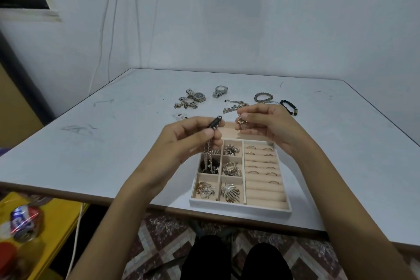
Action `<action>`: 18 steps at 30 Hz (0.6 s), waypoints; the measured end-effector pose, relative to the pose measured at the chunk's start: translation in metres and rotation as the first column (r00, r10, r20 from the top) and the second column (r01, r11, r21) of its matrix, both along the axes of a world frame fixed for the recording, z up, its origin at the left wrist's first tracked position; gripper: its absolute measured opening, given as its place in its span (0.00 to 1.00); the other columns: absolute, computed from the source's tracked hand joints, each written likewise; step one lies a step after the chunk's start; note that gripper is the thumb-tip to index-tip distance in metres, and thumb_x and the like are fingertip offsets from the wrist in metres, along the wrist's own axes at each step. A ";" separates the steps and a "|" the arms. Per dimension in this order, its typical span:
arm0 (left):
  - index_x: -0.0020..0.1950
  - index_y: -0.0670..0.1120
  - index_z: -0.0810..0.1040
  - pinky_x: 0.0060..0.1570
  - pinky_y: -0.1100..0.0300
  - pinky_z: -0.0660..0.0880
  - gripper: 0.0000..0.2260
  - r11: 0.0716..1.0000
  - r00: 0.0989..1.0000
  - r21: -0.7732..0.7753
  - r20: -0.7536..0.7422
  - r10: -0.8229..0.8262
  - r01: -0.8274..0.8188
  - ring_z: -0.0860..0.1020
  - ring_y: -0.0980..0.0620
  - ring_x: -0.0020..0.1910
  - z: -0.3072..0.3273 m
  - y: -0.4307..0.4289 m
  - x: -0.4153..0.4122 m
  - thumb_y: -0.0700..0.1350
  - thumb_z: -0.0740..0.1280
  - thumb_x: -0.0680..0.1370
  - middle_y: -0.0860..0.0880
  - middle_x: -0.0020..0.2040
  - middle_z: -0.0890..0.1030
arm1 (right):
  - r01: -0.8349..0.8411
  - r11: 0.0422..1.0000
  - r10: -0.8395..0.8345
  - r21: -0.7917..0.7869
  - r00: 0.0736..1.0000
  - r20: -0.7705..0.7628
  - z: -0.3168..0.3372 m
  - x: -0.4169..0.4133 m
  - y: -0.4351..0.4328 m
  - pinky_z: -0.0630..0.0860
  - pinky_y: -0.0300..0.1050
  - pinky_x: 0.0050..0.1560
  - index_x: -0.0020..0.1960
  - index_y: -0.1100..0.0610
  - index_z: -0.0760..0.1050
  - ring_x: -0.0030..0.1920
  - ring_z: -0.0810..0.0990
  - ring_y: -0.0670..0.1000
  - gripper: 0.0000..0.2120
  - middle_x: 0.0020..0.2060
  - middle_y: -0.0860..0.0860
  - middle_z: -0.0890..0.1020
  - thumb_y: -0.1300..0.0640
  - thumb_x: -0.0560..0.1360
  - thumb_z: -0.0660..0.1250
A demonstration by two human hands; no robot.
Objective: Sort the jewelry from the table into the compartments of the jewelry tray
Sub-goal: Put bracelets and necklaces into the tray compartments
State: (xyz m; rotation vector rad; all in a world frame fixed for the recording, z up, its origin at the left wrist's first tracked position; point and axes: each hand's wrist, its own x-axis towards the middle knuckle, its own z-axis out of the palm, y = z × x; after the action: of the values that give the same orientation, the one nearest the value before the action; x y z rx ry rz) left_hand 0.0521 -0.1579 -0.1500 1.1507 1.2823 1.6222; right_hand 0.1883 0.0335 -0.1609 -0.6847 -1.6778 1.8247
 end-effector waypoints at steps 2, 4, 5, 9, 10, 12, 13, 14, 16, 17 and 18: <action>0.55 0.42 0.81 0.49 0.62 0.77 0.11 1.000 0.999 -0.027 0.032 -0.003 0.003 0.81 0.49 0.45 -0.005 -0.002 0.002 0.40 0.65 0.74 0.45 0.43 0.83 | 0.000 1.000 0.000 0.002 1.000 0.007 -0.001 0.000 0.000 0.82 0.47 0.48 0.53 0.66 0.80 0.45 0.85 0.57 0.10 0.42 0.60 0.85 0.66 0.72 0.71; 0.55 0.41 0.81 0.48 0.62 0.77 0.12 0.999 0.998 -0.039 0.057 -0.011 0.013 0.81 0.49 0.44 -0.008 -0.004 0.005 0.39 0.65 0.73 0.45 0.43 0.82 | -0.001 1.000 0.001 0.007 1.000 0.015 -0.001 0.000 0.001 0.82 0.47 0.49 0.54 0.66 0.79 0.45 0.85 0.57 0.11 0.44 0.61 0.84 0.66 0.72 0.71; 0.55 0.41 0.81 0.47 0.62 0.77 0.11 0.999 0.998 -0.037 0.068 -0.014 0.017 0.81 0.49 0.43 -0.009 -0.006 0.006 0.39 0.65 0.73 0.45 0.42 0.82 | 0.000 1.000 0.000 0.008 1.000 0.018 -0.001 0.000 0.001 0.82 0.47 0.49 0.54 0.67 0.79 0.45 0.85 0.57 0.12 0.44 0.61 0.84 0.66 0.72 0.71; 0.53 0.40 0.81 0.48 0.61 0.78 0.11 1.000 0.993 0.013 0.118 -0.018 0.016 0.80 0.48 0.43 -0.006 -0.012 0.007 0.39 0.65 0.73 0.45 0.41 0.82 | -0.002 1.000 0.002 0.008 1.000 0.021 -0.003 0.000 0.002 0.82 0.49 0.49 0.54 0.66 0.79 0.45 0.85 0.57 0.12 0.42 0.60 0.85 0.66 0.71 0.71; 0.54 0.40 0.81 0.48 0.60 0.78 0.11 0.999 0.992 0.029 0.126 -0.017 0.014 0.80 0.48 0.43 -0.004 -0.014 0.008 0.38 0.65 0.73 0.45 0.41 0.82 | -0.003 1.000 0.003 0.009 1.000 0.024 -0.003 0.000 0.002 0.82 0.49 0.49 0.53 0.66 0.80 0.45 0.85 0.56 0.11 0.42 0.59 0.85 0.66 0.71 0.71; 0.54 0.39 0.80 0.48 0.59 0.78 0.12 0.998 0.990 0.058 0.137 -0.023 0.015 0.80 0.48 0.43 0.001 -0.015 0.008 0.38 0.65 0.73 0.46 0.40 0.81 | -0.007 1.000 0.007 0.007 1.000 0.028 -0.004 -0.001 0.002 0.82 0.48 0.49 0.53 0.65 0.80 0.46 0.85 0.57 0.11 0.42 0.59 0.85 0.66 0.71 0.71; 0.55 0.39 0.80 0.48 0.59 0.78 0.12 0.998 0.990 0.069 0.140 -0.026 0.016 0.80 0.49 0.43 0.003 -0.016 0.008 0.38 0.64 0.73 0.46 0.40 0.81 | -0.008 1.000 0.008 0.007 1.000 0.030 -0.004 -0.002 0.003 0.82 0.49 0.49 0.53 0.65 0.80 0.46 0.85 0.57 0.11 0.41 0.59 0.85 0.65 0.71 0.71; 0.55 0.39 0.80 0.49 0.59 0.78 0.12 0.997 0.990 0.078 0.141 -0.027 0.016 0.80 0.49 0.43 0.005 -0.016 0.007 0.38 0.64 0.73 0.47 0.40 0.80 | -0.009 1.000 0.008 0.007 0.999 0.031 -0.005 -0.002 0.003 0.82 0.49 0.49 0.52 0.65 0.80 0.46 0.85 0.57 0.11 0.42 0.59 0.85 0.65 0.71 0.71; 0.55 0.40 0.80 0.49 0.59 0.78 0.12 0.996 0.989 0.090 0.143 -0.026 0.014 0.80 0.49 0.43 0.007 -0.017 0.007 0.38 0.64 0.73 0.47 0.40 0.81 | -0.007 1.000 0.007 0.010 0.999 0.034 -0.005 -0.002 0.004 0.82 0.50 0.50 0.52 0.65 0.80 0.46 0.85 0.58 0.10 0.41 0.59 0.85 0.65 0.71 0.72; 0.55 0.40 0.80 0.50 0.59 0.78 0.12 0.996 0.989 0.092 0.145 -0.027 0.013 0.80 0.49 0.43 0.008 -0.017 0.007 0.38 0.64 0.73 0.48 0.40 0.81 | -0.006 1.000 0.006 0.011 0.999 0.034 -0.006 -0.002 0.004 0.81 0.51 0.50 0.52 0.65 0.80 0.46 0.85 0.58 0.10 0.41 0.59 0.85 0.65 0.71 0.72; 0.54 0.40 0.81 0.50 0.58 0.78 0.12 0.996 0.989 0.093 0.145 -0.028 0.014 0.80 0.49 0.43 0.008 -0.018 0.007 0.38 0.64 0.73 0.48 0.39 0.81 | -0.004 1.000 0.004 0.012 0.999 0.034 -0.006 -0.002 0.004 0.81 0.51 0.50 0.52 0.65 0.80 0.47 0.85 0.58 0.10 0.41 0.59 0.85 0.65 0.71 0.72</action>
State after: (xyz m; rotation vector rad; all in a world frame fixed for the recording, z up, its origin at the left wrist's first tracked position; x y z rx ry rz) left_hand 0.0594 -0.1755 -0.1422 1.0741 1.1089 1.7316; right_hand 0.1864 0.0375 -0.1666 -0.7117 -1.7116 1.8138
